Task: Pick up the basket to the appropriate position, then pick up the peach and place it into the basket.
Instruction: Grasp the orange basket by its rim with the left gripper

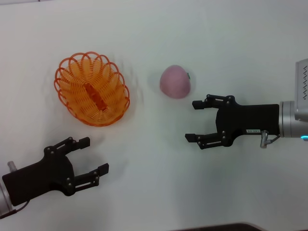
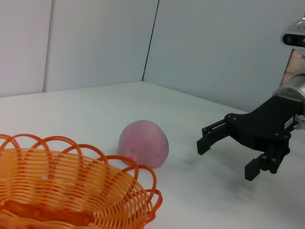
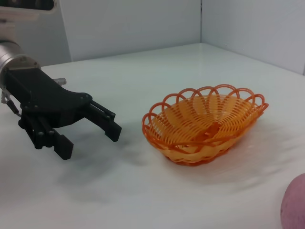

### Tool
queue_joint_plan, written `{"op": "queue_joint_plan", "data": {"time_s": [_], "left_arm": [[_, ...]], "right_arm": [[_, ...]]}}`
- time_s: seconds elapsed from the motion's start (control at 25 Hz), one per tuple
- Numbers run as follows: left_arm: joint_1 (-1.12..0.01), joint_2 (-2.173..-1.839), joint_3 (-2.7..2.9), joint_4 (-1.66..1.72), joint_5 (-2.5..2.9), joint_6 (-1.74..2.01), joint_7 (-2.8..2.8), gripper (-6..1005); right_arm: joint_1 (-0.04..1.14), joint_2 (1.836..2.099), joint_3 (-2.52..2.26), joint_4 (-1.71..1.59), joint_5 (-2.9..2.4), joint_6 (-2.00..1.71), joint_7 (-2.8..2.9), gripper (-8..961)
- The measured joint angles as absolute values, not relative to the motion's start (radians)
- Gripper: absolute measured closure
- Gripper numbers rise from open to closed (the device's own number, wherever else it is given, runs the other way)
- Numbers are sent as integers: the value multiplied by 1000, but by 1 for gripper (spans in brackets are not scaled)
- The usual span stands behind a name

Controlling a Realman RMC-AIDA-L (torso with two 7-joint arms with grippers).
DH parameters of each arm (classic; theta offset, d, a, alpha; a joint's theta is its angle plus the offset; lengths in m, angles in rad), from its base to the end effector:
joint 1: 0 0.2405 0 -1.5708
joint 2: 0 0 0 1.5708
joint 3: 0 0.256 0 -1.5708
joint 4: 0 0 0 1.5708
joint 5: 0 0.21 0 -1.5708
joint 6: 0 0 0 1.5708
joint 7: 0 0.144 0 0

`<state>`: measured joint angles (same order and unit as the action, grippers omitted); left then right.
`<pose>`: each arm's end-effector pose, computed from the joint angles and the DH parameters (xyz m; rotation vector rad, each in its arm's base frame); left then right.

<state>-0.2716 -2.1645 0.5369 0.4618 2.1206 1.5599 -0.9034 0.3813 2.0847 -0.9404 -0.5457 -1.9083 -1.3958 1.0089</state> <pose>-0.3290 0.2154 -0.0603 -2.6582 -0.6164 -0.7028 0.3078 0.2796 -0.0482 -2.7971 0.3698 0.4762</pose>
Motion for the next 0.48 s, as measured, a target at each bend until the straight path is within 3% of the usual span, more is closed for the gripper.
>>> {"op": "queue_joint_plan", "data": {"time_s": [0.48], "left_arm": [[-270,-2164,529,462,2115,1571,-911,140]], "right_arm": [[382,2085,-936,-544,-1904,-1396,996,24]]}}
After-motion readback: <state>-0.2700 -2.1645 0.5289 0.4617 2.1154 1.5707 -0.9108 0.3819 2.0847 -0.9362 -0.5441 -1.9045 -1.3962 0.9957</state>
